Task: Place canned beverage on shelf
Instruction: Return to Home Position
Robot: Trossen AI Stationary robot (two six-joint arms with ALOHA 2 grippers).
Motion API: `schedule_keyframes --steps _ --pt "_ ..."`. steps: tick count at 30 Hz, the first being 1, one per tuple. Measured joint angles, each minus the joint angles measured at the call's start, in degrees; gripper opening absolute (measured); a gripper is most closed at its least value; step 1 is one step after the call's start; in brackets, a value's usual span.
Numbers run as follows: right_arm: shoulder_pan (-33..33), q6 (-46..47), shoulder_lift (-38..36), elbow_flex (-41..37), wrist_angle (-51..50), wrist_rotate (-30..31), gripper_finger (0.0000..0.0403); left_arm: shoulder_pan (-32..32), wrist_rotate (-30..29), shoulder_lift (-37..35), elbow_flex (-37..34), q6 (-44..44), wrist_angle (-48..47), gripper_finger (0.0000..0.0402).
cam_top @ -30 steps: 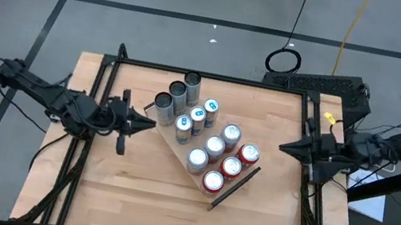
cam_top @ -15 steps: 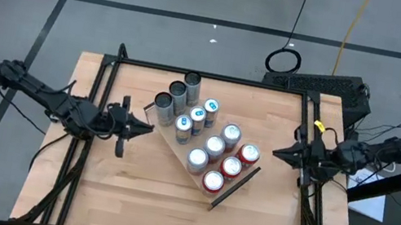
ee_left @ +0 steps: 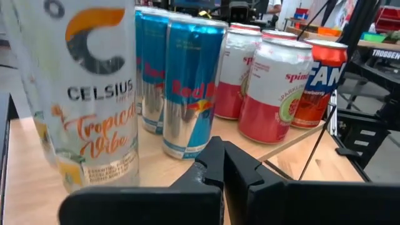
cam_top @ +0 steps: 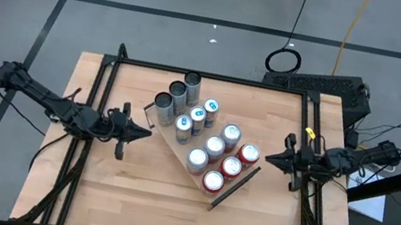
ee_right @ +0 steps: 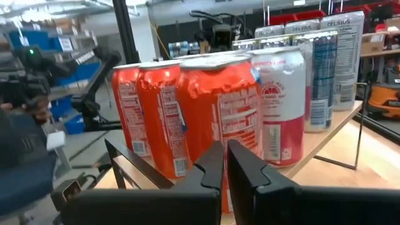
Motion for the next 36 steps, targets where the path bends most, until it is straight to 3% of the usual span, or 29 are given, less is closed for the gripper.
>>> schedule_keyframes --steps 14,36 --pt "0.0 0.71 -0.85 -9.85 12.87 -0.04 0.0 -0.09 0.99 -0.01 -0.89 -1.34 -0.53 0.0" --pt "-3.75 -1.02 -0.84 -10.62 8.82 -0.04 0.0 -0.09 3.35 -3.04 -0.9 0.22 -2.29 0.0"
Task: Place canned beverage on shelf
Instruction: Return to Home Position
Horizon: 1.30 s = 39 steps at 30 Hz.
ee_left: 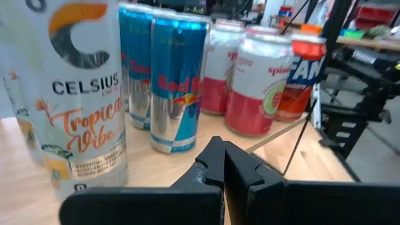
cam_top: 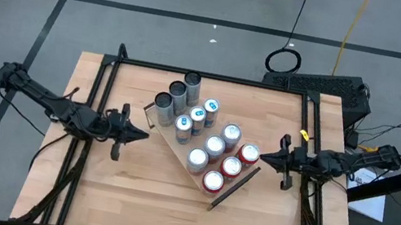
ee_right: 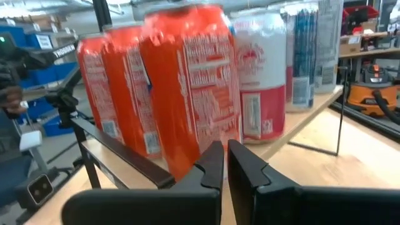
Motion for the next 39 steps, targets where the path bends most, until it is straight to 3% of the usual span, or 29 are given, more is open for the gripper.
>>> schedule_keyframes --steps 15,23,39 --pt "-0.27 1.22 0.02 -0.07 -0.52 -1.49 0.0 0.0 -0.73 -14.1 -9.97 0.37 0.92 0.0" --pt "-0.27 1.25 0.02 -0.07 -0.12 -1.51 0.0 0.11 1.17 -17.11 -16.13 2.94 10.59 0.0" --pt "-0.46 1.53 0.0 -0.11 -1.88 -1.51 0.0 0.11 1.7 -23.23 -17.82 5.93 3.61 0.0"
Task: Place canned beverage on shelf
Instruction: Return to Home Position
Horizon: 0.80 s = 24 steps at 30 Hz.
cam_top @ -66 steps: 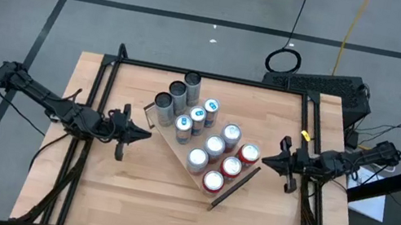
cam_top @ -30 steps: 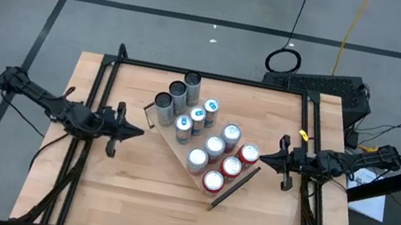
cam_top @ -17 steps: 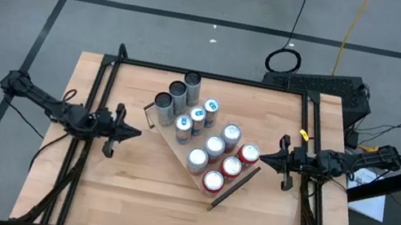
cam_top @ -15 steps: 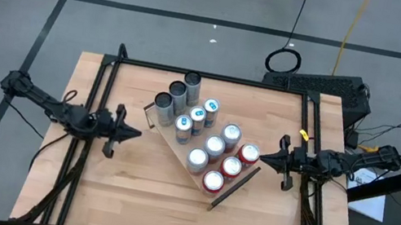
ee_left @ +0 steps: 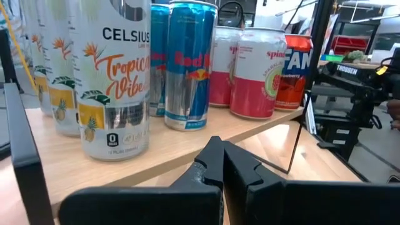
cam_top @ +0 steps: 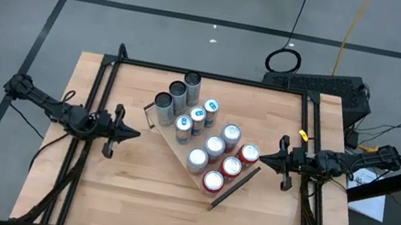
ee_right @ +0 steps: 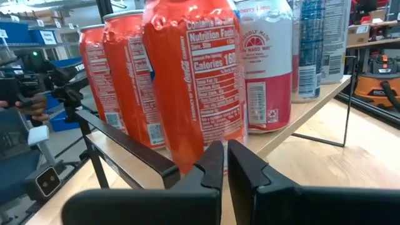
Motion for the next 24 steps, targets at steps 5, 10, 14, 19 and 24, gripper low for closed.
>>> schedule_keyframes --steps 5,10,14,19,24 --pt "-1.2 -0.56 0.01 0.0 -0.24 -0.02 0.0 0.0 0.0 -4.58 -0.02 0.3 -3.79 0.0" --pt "-2.92 -1.27 -0.48 0.0 -1.31 -2.24 0.0 0.0 0.01 -9.96 -0.04 0.26 -8.85 0.0" --pt "-5.42 -1.17 -1.37 0.0 -2.86 -6.72 0.0 0.0 0.03 -10.39 -0.04 0.94 -8.92 0.0" --pt "-8.84 -0.96 -2.39 0.0 -3.68 -10.27 0.0 0.04 -0.07 -10.37 -0.04 1.45 -9.02 0.0" --pt "-12.28 -0.94 -2.6 0.0 -4.54 -13.63 0.0 0.06 -0.43 -10.37 -0.07 1.51 -9.06 0.0"
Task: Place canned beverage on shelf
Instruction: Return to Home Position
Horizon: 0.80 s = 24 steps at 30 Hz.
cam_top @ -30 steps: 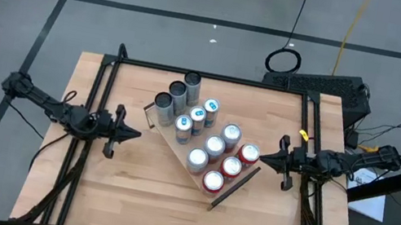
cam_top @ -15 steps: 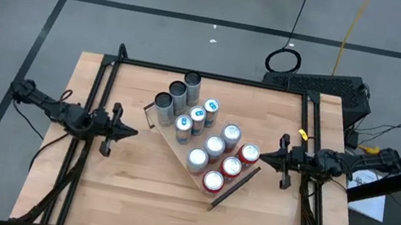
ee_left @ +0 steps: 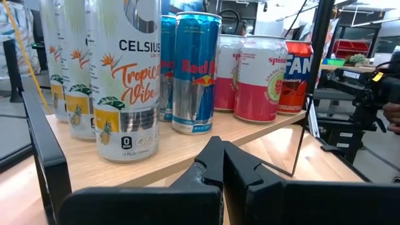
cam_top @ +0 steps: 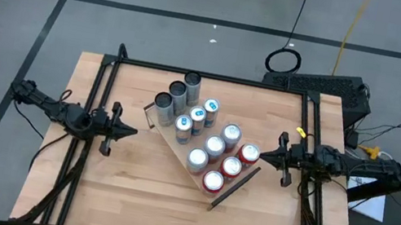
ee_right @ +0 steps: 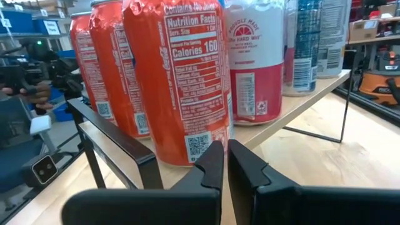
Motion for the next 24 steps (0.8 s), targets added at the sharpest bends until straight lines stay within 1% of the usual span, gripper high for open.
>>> schedule_keyframes --steps 3,10,14,17,24 --pt "-1.84 0.17 0.0 0.0 -0.37 -2.43 0.0 0.01 -0.03 0.0 0.0 0.12 -0.04 0.0" --pt "-4.5 -0.66 0.0 0.0 -0.67 -4.65 0.0 0.01 -0.08 0.0 0.0 1.46 -0.09 0.0" --pt "-5.67 0.09 0.02 0.0 -0.63 -6.95 0.0 -0.01 -0.11 0.0 0.0 1.56 -0.11 0.0" --pt "-5.81 0.69 0.04 0.0 -0.62 -7.05 0.0 0.01 -0.2 0.0 -0.02 1.92 -0.13 0.0" --pt "-5.81 -2.19 0.09 0.0 -0.63 -7.16 0.0 0.01 -0.07 0.0 -0.02 1.95 -0.15 0.0"
